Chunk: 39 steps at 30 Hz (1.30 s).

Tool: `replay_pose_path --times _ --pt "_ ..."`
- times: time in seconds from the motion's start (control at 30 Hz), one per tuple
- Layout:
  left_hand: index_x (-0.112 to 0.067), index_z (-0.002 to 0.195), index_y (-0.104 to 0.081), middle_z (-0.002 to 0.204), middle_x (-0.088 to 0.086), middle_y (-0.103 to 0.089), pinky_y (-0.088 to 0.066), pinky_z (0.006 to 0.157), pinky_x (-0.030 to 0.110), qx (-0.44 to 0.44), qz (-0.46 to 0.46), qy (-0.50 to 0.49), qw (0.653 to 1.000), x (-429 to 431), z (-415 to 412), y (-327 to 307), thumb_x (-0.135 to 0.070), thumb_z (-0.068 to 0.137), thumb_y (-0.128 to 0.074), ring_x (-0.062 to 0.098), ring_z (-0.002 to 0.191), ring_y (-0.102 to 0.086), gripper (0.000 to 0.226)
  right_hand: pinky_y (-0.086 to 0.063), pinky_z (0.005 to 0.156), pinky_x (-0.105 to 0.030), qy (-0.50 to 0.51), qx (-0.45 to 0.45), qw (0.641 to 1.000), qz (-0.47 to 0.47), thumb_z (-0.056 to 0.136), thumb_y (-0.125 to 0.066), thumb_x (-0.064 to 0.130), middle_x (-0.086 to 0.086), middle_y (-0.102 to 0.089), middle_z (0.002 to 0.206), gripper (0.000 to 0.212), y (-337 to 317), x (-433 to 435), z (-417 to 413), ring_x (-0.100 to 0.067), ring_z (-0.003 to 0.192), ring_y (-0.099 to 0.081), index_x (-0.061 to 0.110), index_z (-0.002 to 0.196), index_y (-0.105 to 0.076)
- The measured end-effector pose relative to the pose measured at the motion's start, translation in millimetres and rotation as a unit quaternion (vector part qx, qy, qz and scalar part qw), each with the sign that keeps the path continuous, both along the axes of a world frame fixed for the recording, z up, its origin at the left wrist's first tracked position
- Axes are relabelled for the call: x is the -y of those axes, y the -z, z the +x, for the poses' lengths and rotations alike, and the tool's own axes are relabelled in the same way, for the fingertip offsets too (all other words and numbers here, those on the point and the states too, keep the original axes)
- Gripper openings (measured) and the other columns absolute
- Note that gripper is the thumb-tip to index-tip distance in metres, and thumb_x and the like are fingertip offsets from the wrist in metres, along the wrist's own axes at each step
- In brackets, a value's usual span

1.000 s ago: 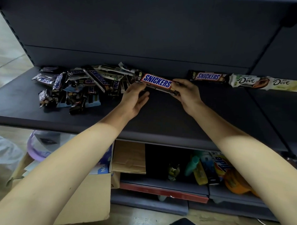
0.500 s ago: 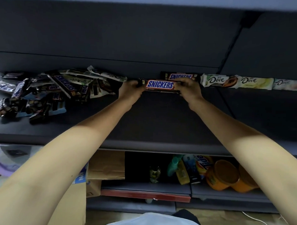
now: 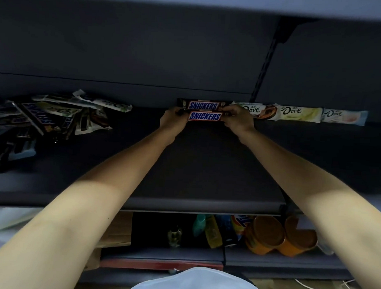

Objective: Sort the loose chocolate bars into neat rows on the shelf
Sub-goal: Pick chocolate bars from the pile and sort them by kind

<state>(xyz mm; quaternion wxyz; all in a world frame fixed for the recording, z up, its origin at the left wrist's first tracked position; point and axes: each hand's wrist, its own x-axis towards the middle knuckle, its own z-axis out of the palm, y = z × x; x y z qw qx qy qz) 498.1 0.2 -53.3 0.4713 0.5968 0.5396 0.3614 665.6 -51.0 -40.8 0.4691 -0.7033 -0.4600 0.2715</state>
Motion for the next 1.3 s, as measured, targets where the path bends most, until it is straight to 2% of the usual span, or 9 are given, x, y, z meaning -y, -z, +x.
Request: replay_pose_path --times 0.1,0.27,0.4,0.67,0.77,0.87,1.03,1.17,1.3 --pt "-0.020 0.091 -0.060 0.102 0.010 -0.065 -0.050 0.093 0.042 -0.003 -0.002 0.000 1.000 -8 5 0 -0.024 0.088 -0.055 0.025 0.098 -0.062 0.007 -0.049 0.096 -0.033 -0.003 -0.014 1.000 -0.010 0.084 -0.064 0.010 -0.002 -0.061 0.111 0.025 -5 -5 2 -0.018 0.106 -0.058 0.012 0.109 -0.062" --pt "-0.014 0.103 -0.063 0.102 0.009 -0.065 -0.052 0.090 0.040 -0.009 -0.010 0.004 1.000 -18 8 -1 -0.029 0.085 -0.058 0.025 0.099 -0.061 0.024 -0.048 0.098 -0.034 -0.007 0.020 0.999 -0.028 0.087 -0.059 0.014 -0.006 -0.061 0.119 0.029 -11 -13 2 -0.019 0.107 -0.058 0.012 0.116 -0.061" --pt "-0.016 0.116 -0.058 0.110 0.007 -0.063 -0.050 0.094 0.042 -0.009 -0.003 0.019 1.000 -19 8 -2 -0.027 0.085 -0.057 0.022 0.101 -0.059 0.032 -0.046 0.098 -0.039 -0.014 0.044 0.998 -0.034 0.090 -0.054 0.013 -0.014 -0.063 0.115 0.025 -16 -10 -2 -0.026 0.108 -0.058 0.001 0.110 -0.064" --pt "-0.015 0.124 -0.050 0.118 0.005 -0.056 -0.043 0.102 0.040 0.010 -0.009 0.055 0.998 -10 11 -10 -0.020 0.087 -0.056 0.022 0.110 -0.054 0.038 -0.047 0.082 -0.033 -0.012 0.084 0.995 -0.045 0.088 -0.051 0.015 -0.019 -0.063 0.111 0.030 -19 -12 1 -0.031 0.105 -0.057 -0.006 0.107 -0.061" --pt "-0.014 0.134 -0.042 0.121 0.002 -0.051 -0.041 0.104 0.037 0.017 -0.012 0.060 0.998 -6 11 -11 -0.021 0.089 -0.056 0.021 0.115 -0.050 0.048 -0.043 0.082 -0.024 -0.031 0.117 0.992 -0.021 0.089 -0.050 0.012 -0.009 -0.061 0.114 0.028 -19 -9 0 -0.022 0.104 -0.056 0.000 0.112 -0.061" --pt "-0.015 0.135 -0.042 0.129 0.005 -0.051 -0.040 0.105 0.037 0.014 -0.013 0.059 0.998 -6 8 -8 -0.023 0.088 -0.057 0.020 0.117 -0.049 0.050 -0.036 0.083 -0.013 -0.012 0.157 0.987 0.014 0.090 -0.050 0.013 -0.005 -0.058 0.122 0.028 -15 -8 -1 -0.015 0.106 -0.055 0.011 0.114 -0.063" --pt "-0.019 0.133 -0.047 0.128 0.004 -0.054 -0.040 0.104 0.036 0.019 -0.023 0.052 0.998 -5 3 -4 -0.026 0.085 -0.059 0.017 0.116 -0.049 0.049 -0.036 0.089 -0.017 -0.067 0.152 0.984 -0.072 0.093 -0.050 0.012 -0.007 -0.054 0.130 0.033 -7 -1 -4 -0.019 0.117 -0.051 0.009 0.125 -0.056" --pt "-0.019 0.134 -0.047 0.130 0.005 -0.053 -0.039 0.104 0.035 0.014 -0.010 0.050 0.999 1 -2 -7 -0.025 0.086 -0.058 0.019 0.119 -0.048 0.049 -0.034 0.090 -0.014 -0.062 0.138 0.987 -0.060 0.093 -0.050 0.011 -0.008 -0.051 0.133 0.037 -6 0 -10 -0.019 0.119 -0.049 0.011 0.129 -0.052" --pt "-0.020 0.133 -0.045 0.130 0.001 -0.050 -0.038 0.089 0.024 -0.016 0.045 0.021 0.999 8 -16 -11 -0.021 0.092 -0.051 0.014 0.111 -0.048 0.042 -0.035 0.089 -0.013 -0.080 0.126 0.988 -0.044 0.092 -0.049 0.010 -0.006 -0.054 0.131 0.034 -8 -2 -28 -0.015 0.116 -0.050 0.012 0.126 -0.056"
